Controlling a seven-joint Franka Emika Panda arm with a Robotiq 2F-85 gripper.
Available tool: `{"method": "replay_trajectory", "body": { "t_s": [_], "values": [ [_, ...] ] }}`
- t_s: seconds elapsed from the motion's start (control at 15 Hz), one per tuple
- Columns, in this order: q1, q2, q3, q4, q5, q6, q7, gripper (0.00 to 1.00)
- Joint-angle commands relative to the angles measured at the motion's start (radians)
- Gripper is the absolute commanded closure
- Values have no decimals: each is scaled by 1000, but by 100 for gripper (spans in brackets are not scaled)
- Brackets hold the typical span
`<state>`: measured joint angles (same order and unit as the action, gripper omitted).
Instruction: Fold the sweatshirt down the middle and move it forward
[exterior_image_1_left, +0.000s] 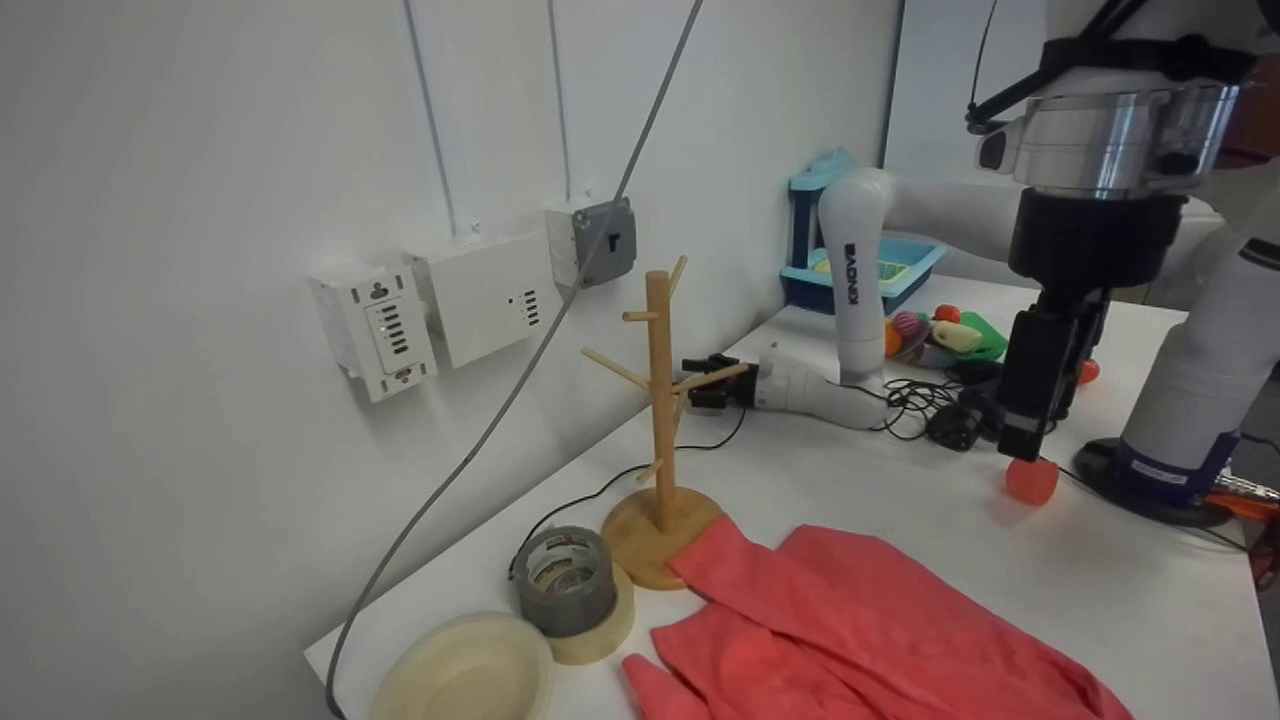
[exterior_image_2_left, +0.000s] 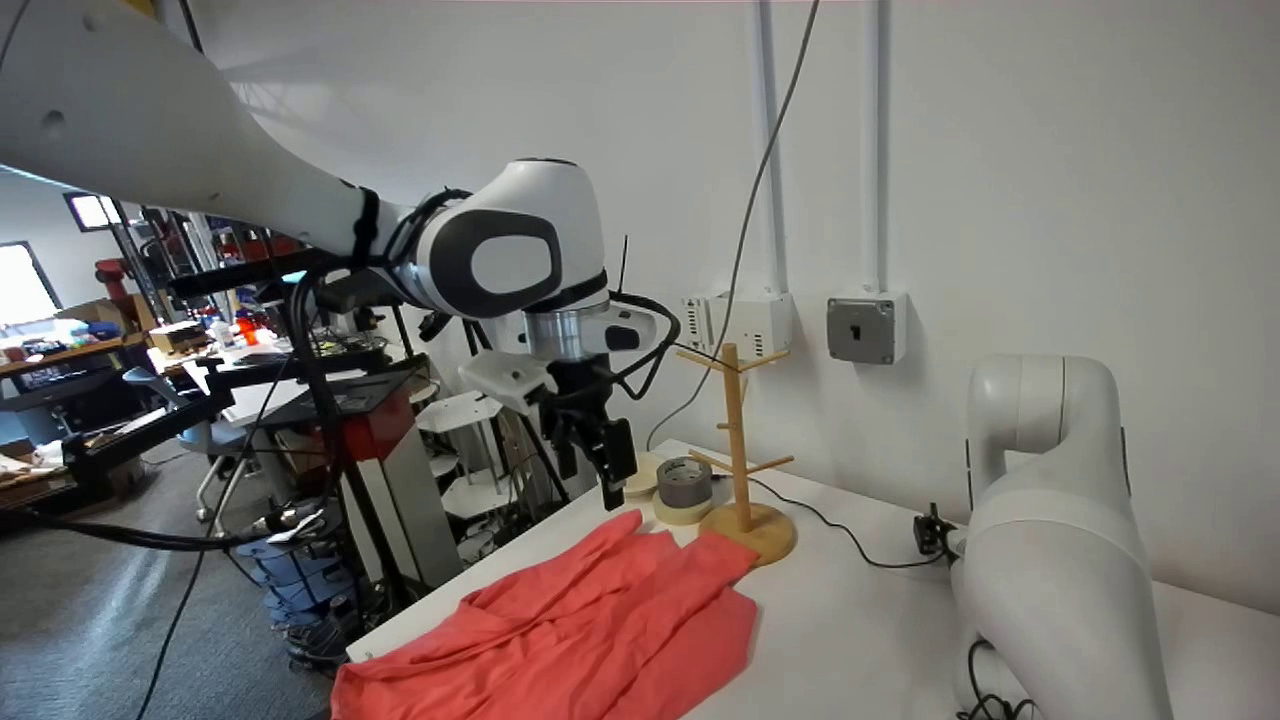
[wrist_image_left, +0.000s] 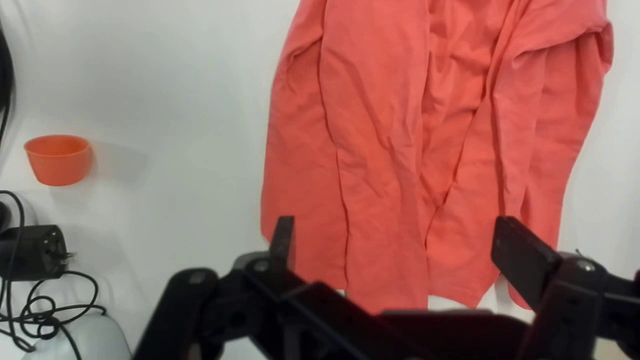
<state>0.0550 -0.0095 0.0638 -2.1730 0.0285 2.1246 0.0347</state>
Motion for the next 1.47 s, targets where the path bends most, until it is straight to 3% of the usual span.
{"method": "replay_trajectory", "body": {
  "t_s": [0.0,0.67,1.13,1.4],
  "values": [
    [2,0,-1,3,0,-3,0,0],
    [-37,149,-51,36,-134,70,-84,0],
    [-38,297,-52,110,-131,247,-138,0],
    [-33,291,-45,100,-124,245,-121,0]
  ]
}}
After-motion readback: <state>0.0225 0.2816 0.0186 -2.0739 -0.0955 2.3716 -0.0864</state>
